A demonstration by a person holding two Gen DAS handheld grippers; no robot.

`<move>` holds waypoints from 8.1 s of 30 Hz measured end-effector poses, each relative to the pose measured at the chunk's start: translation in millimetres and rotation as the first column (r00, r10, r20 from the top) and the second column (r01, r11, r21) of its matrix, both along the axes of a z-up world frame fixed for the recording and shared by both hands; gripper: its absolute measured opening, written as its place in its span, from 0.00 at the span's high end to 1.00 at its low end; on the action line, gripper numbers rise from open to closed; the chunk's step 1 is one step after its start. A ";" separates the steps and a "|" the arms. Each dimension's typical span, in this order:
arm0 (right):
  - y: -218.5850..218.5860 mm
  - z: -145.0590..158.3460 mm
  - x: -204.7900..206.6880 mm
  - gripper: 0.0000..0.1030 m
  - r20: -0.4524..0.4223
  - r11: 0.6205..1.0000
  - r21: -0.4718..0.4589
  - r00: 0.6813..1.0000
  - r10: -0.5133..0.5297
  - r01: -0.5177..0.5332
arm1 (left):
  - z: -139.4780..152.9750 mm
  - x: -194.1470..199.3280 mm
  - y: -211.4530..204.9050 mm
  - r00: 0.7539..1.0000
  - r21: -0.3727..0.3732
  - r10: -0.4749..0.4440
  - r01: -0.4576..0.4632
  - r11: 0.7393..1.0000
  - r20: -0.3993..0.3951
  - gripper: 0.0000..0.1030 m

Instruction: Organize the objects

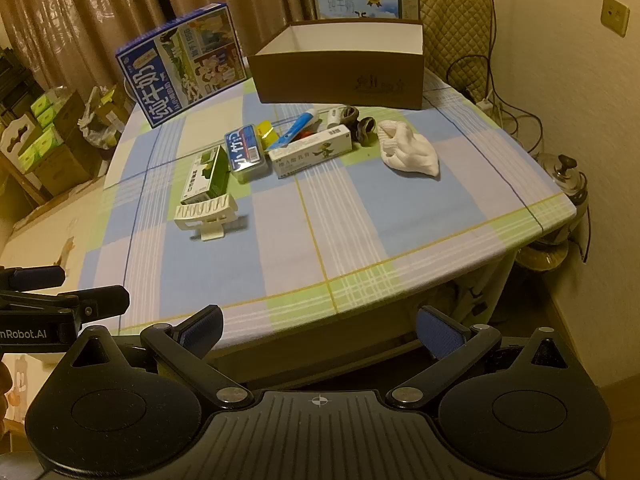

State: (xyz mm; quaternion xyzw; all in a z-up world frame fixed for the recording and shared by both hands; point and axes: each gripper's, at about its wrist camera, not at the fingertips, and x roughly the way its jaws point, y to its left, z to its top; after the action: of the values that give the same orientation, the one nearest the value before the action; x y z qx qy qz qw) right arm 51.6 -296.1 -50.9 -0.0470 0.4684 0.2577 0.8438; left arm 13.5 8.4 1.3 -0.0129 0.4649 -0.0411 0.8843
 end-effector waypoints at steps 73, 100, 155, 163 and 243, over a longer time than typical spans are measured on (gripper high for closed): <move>27.9 -12.6 49.8 0.02 -0.013 0.993 0.017 0.994 -0.113 0.113 | -38.3 73.5 51.2 0.987 -0.012 -0.159 0.159 0.987 0.008 0.01; -18.0 -41.9 158.2 0.02 -0.082 0.983 -0.043 0.980 -0.182 0.179 | -126.0 147.2 8.4 0.984 -0.030 -0.177 0.177 0.984 -0.004 0.06; 12.5 -84.2 283.0 0.23 -0.030 0.999 0.026 0.999 0.029 -0.029 | -87.0 240.2 -26.8 0.986 0.029 -0.133 0.137 0.990 -0.097 0.77; 36.3 -109.0 308.7 0.48 -0.059 0.996 -0.030 0.994 0.088 -0.090 | -76.9 263.0 -39.7 0.992 0.013 -0.105 0.107 0.994 -0.076 0.77; 158.4 -82.3 541.7 0.96 -0.041 0.952 -0.005 0.951 0.306 -0.306 | -98.7 595.7 -126.7 0.974 0.060 -0.151 0.163 0.985 -0.170 0.52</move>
State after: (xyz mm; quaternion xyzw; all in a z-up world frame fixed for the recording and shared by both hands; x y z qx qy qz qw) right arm 593.2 -137.7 -133.1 -0.1185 0.4737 0.3837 0.7838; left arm 609.1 -118.3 -97.4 0.0532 0.5373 -0.0924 0.8366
